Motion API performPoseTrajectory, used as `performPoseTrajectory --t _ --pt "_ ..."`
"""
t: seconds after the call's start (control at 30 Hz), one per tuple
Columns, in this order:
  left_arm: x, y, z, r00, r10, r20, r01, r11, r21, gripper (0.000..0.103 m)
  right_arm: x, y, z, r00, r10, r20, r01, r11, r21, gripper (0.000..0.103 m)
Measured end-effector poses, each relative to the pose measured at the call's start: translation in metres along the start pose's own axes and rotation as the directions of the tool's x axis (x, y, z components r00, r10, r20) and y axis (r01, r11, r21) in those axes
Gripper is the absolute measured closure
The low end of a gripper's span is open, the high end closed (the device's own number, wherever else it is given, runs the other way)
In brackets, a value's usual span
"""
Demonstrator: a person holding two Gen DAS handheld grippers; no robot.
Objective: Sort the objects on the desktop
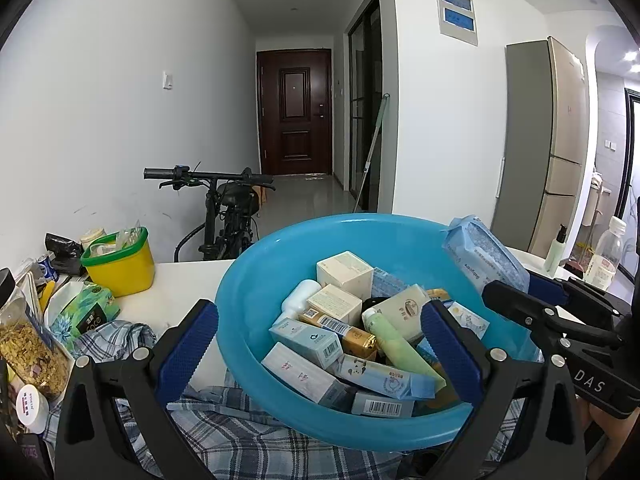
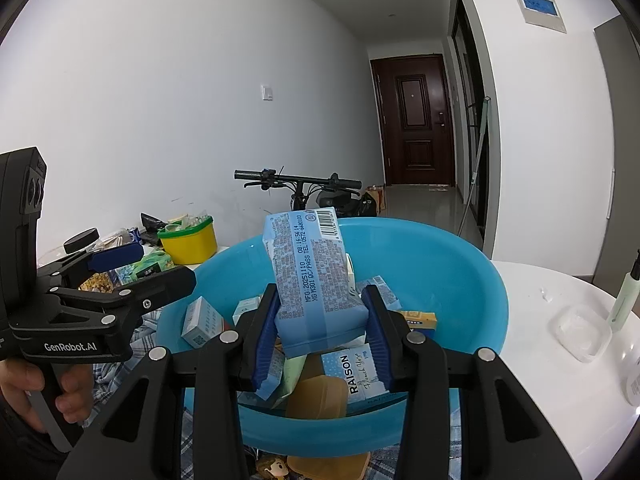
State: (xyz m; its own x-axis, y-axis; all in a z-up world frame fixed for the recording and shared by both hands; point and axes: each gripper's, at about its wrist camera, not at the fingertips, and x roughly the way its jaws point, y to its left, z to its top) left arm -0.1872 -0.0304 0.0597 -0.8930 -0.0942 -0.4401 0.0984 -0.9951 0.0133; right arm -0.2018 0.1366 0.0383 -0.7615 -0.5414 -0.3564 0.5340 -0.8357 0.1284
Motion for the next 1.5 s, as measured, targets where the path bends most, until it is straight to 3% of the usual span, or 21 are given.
performPoseTrajectory --t 1.17,1.2,1.23,1.27,1.5 --pt "-0.001 -0.001 0.0 1.0 0.0 0.004 0.0 1.0 0.001 0.0 0.0 0.0 0.004 1.0 -0.009 0.0 0.009 1.0 -0.003 0.061" --pt "-0.001 -0.001 0.0 1.0 0.0 0.004 0.0 1.0 -0.001 0.0 0.0 0.0 0.004 1.0 -0.013 0.0 0.013 1.0 0.0 0.04" --pt "-0.002 -0.001 0.0 1.0 0.0 0.006 0.0 1.0 -0.004 0.0 0.0 0.0 0.004 1.0 -0.027 0.003 0.027 1.0 0.004 0.007" --pt "-0.002 0.001 0.0 1.0 -0.001 0.006 0.001 1.0 -0.006 0.0 -0.003 0.0 0.004 0.999 -0.05 0.022 0.05 0.999 0.005 0.001" --pt "-0.003 0.005 0.001 1.0 0.003 0.006 -0.003 1.0 -0.015 0.0 -0.007 -0.004 0.006 0.997 -0.064 0.043 0.063 0.998 0.028 0.0"
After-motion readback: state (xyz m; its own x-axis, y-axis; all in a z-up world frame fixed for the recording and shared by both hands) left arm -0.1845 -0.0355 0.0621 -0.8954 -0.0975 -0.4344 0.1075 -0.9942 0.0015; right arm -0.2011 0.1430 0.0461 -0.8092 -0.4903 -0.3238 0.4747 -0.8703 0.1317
